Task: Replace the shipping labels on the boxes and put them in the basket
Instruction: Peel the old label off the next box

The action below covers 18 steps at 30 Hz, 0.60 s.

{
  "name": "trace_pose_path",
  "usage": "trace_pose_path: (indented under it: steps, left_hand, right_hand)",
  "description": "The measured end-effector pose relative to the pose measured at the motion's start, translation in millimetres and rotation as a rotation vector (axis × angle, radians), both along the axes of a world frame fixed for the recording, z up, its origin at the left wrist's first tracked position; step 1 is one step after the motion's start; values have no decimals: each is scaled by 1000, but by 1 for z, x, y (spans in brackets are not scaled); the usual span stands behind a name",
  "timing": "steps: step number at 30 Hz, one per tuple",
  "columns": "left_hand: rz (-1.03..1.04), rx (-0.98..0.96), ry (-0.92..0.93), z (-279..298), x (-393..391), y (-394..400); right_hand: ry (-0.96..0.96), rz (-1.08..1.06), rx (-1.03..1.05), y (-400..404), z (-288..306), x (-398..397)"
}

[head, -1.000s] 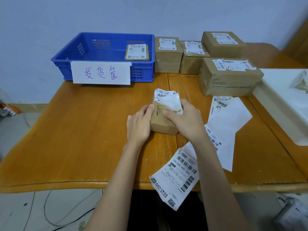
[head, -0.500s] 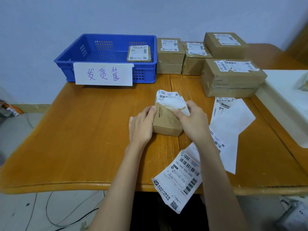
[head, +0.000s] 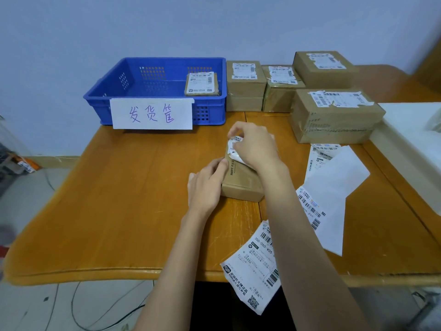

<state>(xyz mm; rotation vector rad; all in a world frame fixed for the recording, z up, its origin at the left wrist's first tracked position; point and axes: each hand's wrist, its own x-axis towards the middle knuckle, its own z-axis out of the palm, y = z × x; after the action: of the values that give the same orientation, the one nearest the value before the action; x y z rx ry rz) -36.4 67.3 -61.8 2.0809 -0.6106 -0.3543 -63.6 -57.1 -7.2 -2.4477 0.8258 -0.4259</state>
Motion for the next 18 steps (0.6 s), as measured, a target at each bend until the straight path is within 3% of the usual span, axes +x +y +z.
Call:
trace_pose_path:
  steps: [3, 6, 11, 18]
  left_hand:
    - [2, -4, 10, 1, 0, -2]
    - [3, -6, 0, 0, -1, -2]
    - [15, 2, -3, 0, 0, -2]
    - [1, -7, 19, 1, -2, -1]
  right_hand:
    - [-130, -50, 54, -2, -6, -6]
    - [-194, 34, 226, -10, -8, -17]
    - [-201, 137, 379, -21, -6, -32]
    - [-275, 118, 517, -19, -9, -38]
